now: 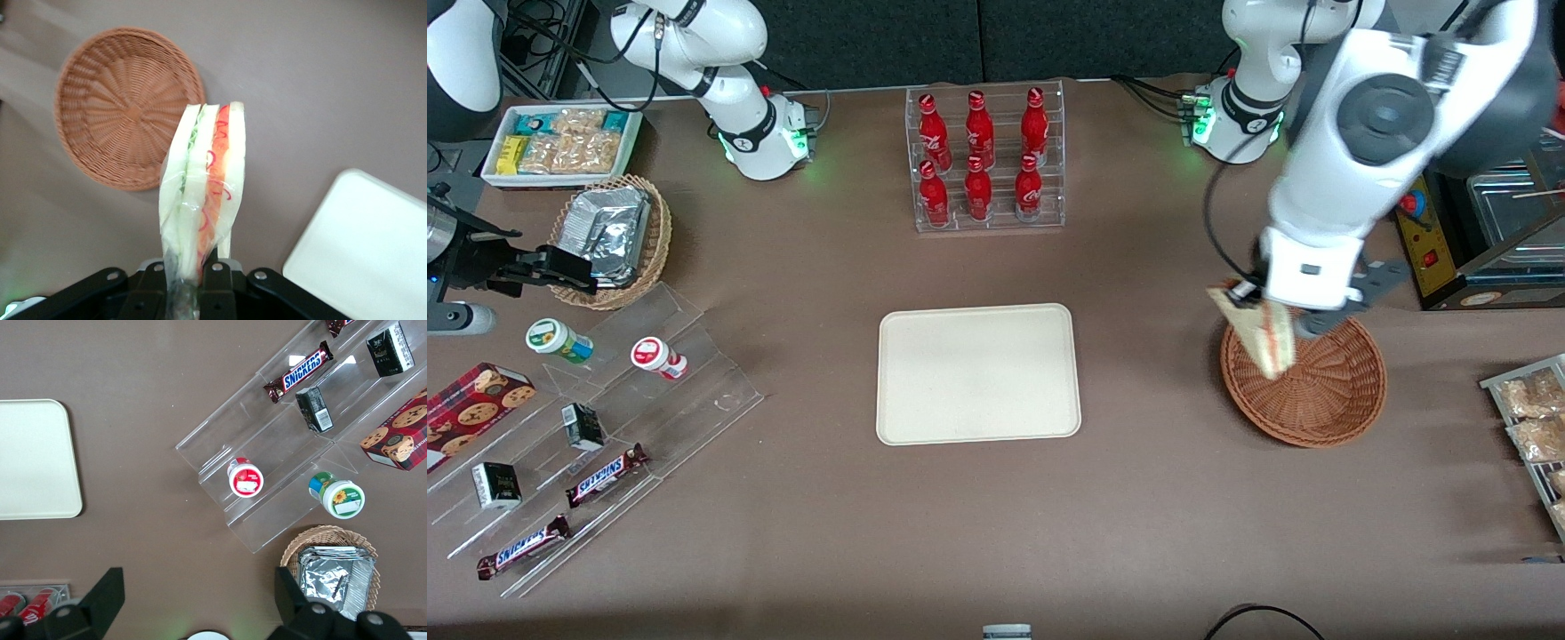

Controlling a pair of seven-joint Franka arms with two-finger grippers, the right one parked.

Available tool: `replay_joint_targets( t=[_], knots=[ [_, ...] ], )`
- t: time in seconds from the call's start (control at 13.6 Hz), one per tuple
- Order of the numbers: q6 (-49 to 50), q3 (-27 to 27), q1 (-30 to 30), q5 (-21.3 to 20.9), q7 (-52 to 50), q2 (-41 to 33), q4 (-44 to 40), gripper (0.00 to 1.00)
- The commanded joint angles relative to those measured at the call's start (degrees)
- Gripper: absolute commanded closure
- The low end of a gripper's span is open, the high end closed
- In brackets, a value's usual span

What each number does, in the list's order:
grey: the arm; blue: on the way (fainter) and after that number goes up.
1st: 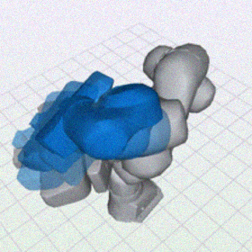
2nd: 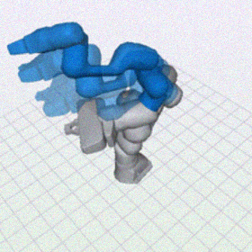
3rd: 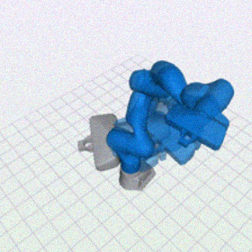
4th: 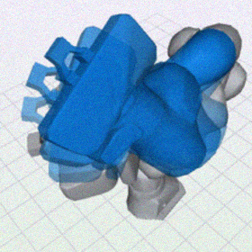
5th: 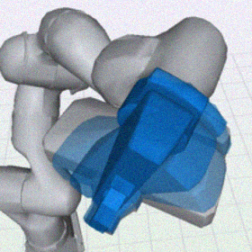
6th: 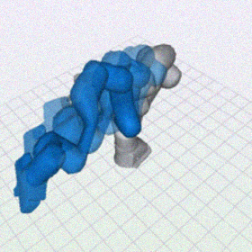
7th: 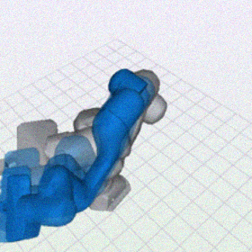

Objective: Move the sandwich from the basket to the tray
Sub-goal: 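Lift the sandwich and carry it with the left gripper toward the cream tray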

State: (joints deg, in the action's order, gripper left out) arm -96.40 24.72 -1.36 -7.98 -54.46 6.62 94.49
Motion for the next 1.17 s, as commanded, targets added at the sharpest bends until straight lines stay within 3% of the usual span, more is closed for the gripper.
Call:
replay_joint_targets(
  t=[0.0,0.44,0.81,1.1],
  knots=[
    [0.7,5.3,0.0,-0.8,-1.3,1.9,-1.7,0.95],
    [-6.3,7.5,-7.5,-2.1,-1.8,9.4,-3.0,0.95],
    [-7.6,7.3,-16.0,-12.3,-12.0,22.9,-12.0,0.95],
    [-13.4,7.1,-19.0,-16.9,-14.4,29.7,-14.7,0.95]
  ],
)
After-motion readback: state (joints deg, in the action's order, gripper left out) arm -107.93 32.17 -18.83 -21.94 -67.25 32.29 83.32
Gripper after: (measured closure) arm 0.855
